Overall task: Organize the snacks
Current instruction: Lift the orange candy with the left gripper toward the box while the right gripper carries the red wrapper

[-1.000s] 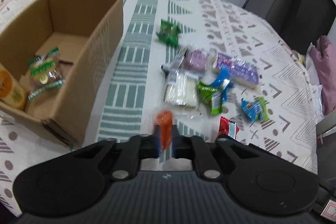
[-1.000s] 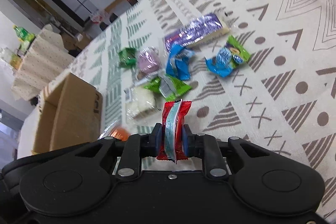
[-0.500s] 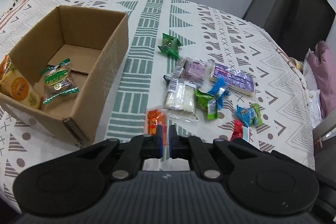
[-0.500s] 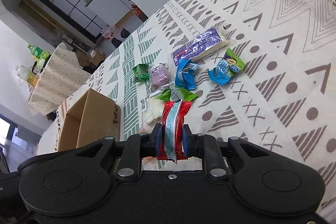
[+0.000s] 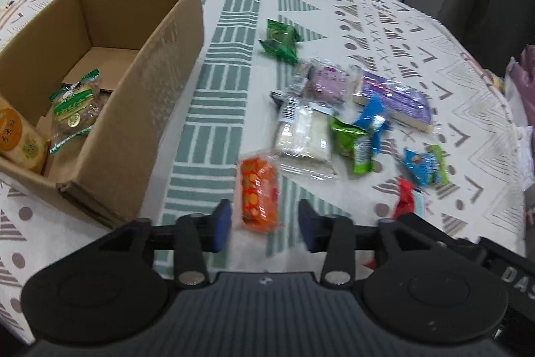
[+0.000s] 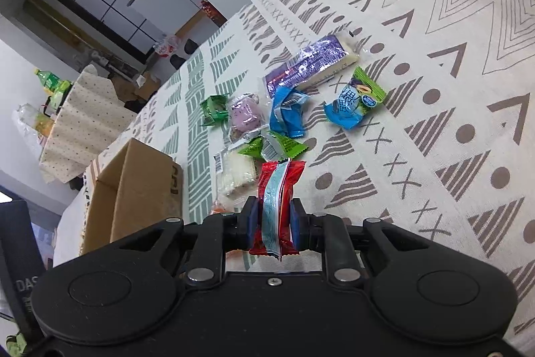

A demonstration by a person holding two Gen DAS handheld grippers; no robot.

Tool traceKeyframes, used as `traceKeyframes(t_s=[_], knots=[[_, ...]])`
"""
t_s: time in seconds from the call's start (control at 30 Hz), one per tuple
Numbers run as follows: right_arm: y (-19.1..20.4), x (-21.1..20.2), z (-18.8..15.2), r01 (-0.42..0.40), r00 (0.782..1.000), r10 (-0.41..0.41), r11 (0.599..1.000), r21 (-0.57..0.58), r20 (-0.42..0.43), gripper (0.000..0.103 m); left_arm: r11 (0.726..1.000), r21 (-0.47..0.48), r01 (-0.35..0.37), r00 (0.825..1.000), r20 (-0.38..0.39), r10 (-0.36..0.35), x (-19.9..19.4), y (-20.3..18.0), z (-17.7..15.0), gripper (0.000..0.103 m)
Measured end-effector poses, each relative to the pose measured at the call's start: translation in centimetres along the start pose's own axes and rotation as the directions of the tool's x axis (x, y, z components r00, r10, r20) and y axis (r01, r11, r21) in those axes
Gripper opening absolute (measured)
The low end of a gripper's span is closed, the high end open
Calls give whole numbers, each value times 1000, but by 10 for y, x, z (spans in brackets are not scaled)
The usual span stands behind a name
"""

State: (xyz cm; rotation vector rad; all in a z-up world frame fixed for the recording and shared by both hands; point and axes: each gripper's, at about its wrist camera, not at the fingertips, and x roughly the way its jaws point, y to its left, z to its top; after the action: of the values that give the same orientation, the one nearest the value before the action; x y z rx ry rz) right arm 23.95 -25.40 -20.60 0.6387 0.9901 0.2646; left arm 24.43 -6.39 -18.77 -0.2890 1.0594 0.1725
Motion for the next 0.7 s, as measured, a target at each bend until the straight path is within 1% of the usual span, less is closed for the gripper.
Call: traceKeyframes(t_s=[0.07,0.13,0.3,0.37,0.43,0.57,0.7], knots=[[-1,2,1,3,1000,-3,1000,0,-3,20,1000,1,-20,1000,-16,20,9,2,0,48],[-1,3,2,4,1000,-4,1000,3,-6,20,1000,-10,-10,999,-42,9,18,4,-1,48],[1,7,2,4,1000,-4,1000,-9,-9,20,999,29,-25,999,-21,26,24,-1,-4,48],[2,8,2,0,1000,-1,1000,-15,-13,20,999,17,-39,999,-17,39,25,0,-3,41],[3,8,2,-1,1000,1,1000,-17,-13,20,999,18,-49,999,-13,49,24,0,-2,27],[8,4,2,-20,1000,20,999,-32,3,20,999,19,-37,999,-7,38,19,4,-2,25],[13,6,1,-38,999,38,998,-49,4,20,1000,13,-25,999,21,25,4,6,-1,25]])
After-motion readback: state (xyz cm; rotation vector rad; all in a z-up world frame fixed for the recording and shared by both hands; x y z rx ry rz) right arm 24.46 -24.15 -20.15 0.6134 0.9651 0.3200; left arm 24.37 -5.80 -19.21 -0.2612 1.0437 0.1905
